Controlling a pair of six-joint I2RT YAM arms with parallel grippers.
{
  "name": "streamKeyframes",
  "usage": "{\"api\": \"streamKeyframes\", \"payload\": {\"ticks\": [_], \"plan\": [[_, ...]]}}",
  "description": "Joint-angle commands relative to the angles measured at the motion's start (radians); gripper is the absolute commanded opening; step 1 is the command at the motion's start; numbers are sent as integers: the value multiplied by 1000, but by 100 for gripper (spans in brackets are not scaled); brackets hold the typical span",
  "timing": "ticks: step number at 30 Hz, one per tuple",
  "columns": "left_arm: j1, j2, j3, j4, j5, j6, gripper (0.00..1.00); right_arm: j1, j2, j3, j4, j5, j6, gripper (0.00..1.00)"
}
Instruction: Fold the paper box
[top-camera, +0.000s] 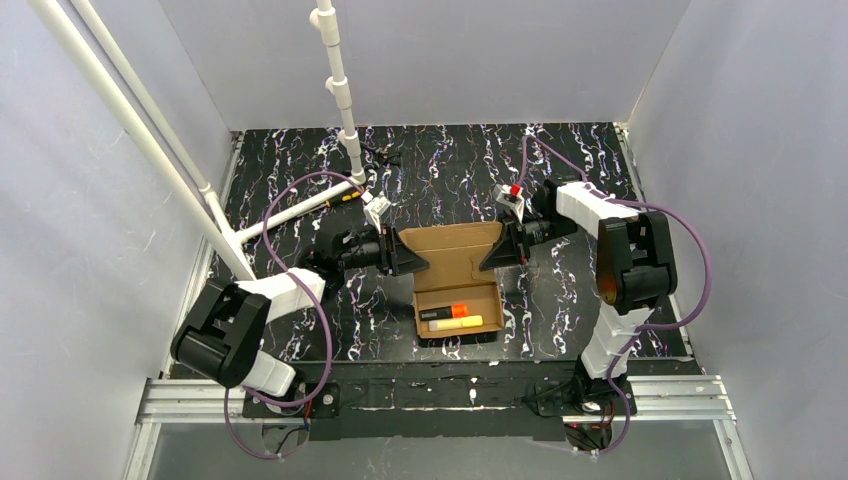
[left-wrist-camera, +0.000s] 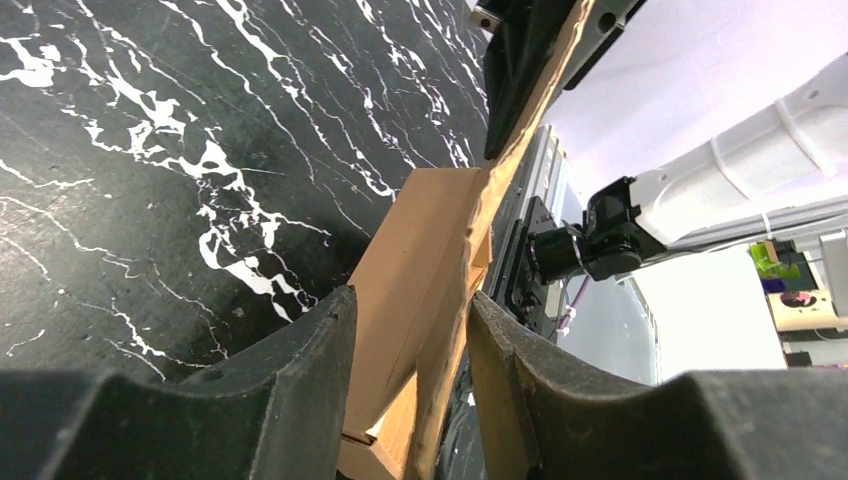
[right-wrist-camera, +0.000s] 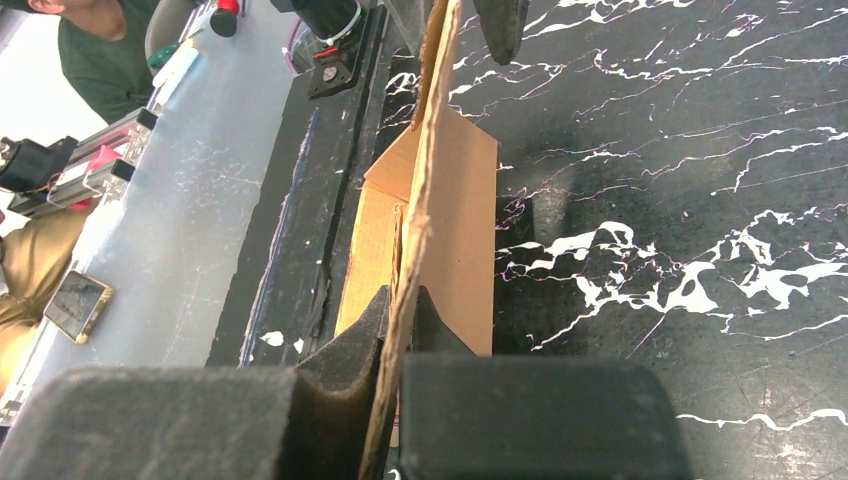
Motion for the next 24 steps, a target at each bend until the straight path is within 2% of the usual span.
{"api": "streamKeyframes", "payload": {"ticks": [1, 6, 9, 10, 11, 12, 18, 19, 20, 22, 24], "plan": [[4, 5, -15, 86, 51, -21, 41, 14, -22, 34, -45, -52, -17, 1], [4, 15, -27, 110, 76, -35, 32, 14, -6, 39, -39, -41, -9, 1], [4, 26, -26, 116, 88, -39, 19, 14, 2, 42, -40, -34, -10, 1], [4, 31, -24, 118, 92, -40, 13, 14, 3, 42, -41, -30, -12, 1], [4, 35, -23, 119, 95, -41, 1, 14, 3, 42, -41, -28, -14, 1], [4, 38, -20, 120, 97, -41, 0, 14, 2, 41, -41, -26, -15, 1], [4, 38, -17, 122, 95, -37, 1, 14, 11, 42, -41, -15, -18, 1], [5, 34, -19, 122, 89, -42, 16, 14, 13, 43, -42, -14, -21, 1], [5, 28, -24, 122, 85, -45, 25, 14, 16, 44, -45, -12, -24, 1], [6, 14, -37, 122, 84, -46, 32, 14, 21, 50, -59, -13, -41, 1], [9, -7, -58, 122, 80, -45, 34, 13, 23, 55, -79, -11, -56, 1]]}}
